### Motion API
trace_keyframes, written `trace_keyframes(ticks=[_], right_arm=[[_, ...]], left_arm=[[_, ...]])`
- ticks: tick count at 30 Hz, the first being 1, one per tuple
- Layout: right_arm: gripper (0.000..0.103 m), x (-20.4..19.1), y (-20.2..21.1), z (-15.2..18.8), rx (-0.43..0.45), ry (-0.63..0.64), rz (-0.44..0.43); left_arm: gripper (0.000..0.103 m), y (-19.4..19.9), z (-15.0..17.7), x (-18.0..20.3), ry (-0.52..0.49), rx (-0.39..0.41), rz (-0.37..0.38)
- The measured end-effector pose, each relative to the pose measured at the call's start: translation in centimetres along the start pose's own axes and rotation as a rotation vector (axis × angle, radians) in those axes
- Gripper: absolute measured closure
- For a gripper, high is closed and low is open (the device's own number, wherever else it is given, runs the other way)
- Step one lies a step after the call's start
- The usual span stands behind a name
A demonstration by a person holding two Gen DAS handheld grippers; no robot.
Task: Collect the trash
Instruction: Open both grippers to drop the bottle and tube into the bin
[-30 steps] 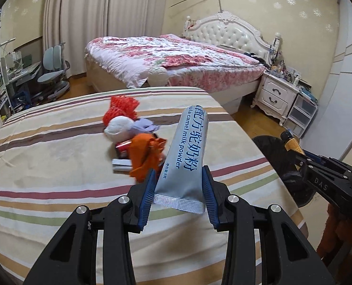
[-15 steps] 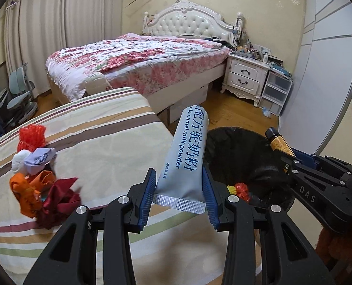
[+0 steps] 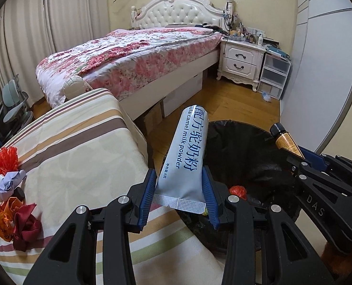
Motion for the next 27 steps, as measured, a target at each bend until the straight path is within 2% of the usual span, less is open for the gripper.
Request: trace_keyframes(ticks=[5,7,8,9,14,19,21,27], right_arm=[[0.079,0.5,-0.6,0.0,-0.011,-0.014,-0.007],[0.078,0.6,-0.7,0.2,-0.007,-0.02,-0.003],[0.077,0.7,-0.7,0.3,-0.009,-0.024,-0.002],[0.077,0.7,-0.7,0.3,-0.009,-0.027,-0.001],[0.07,1.1,-0.4,0.4,-0.004,-0.038,0.011],[0.067,1.0,-0.1,0.4,-0.003,-0.04,0.01],[0.063,0.7,0.2,0.6,-0.001,-0.04,0.007],[0.061,-1.6,1.1,0.8,0.001,-0.017,-0.022]], left_arm=[[0.062,-0.7,-0.1,0.5,-0.015,-0.007,-0.014],[0.056,-1.0,0.0,0.7,-0.023,-0.014,-0.017],[0.047,-1.0,0.1,0.9,-0.027,-0.017,-0.019],[0.044,-1.0,0.2,0.9,-0.028,-0.018,-0.017],[0.033,-0.6,0.1,0.9,-0.033,0.004,-0.027],[0.032,0.0,0.2,0.5,-0.037,0.014,-0.043],[0.031,0.4,0.2,0.1,-0.029,0.017,-0.05],[0.031,2.2,0.8,-2.3,0.003,0.032,-0.088]])
Point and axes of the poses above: each gripper's, at about its wrist camera, not at the fingertips, and y roughly against the way its jaws point, x to its right, z to its underside, the point moved 3 cm from there along -y, roughly the way its jaws point, and after that the axes turned 7 degrees about y, right-handed, at the moved point
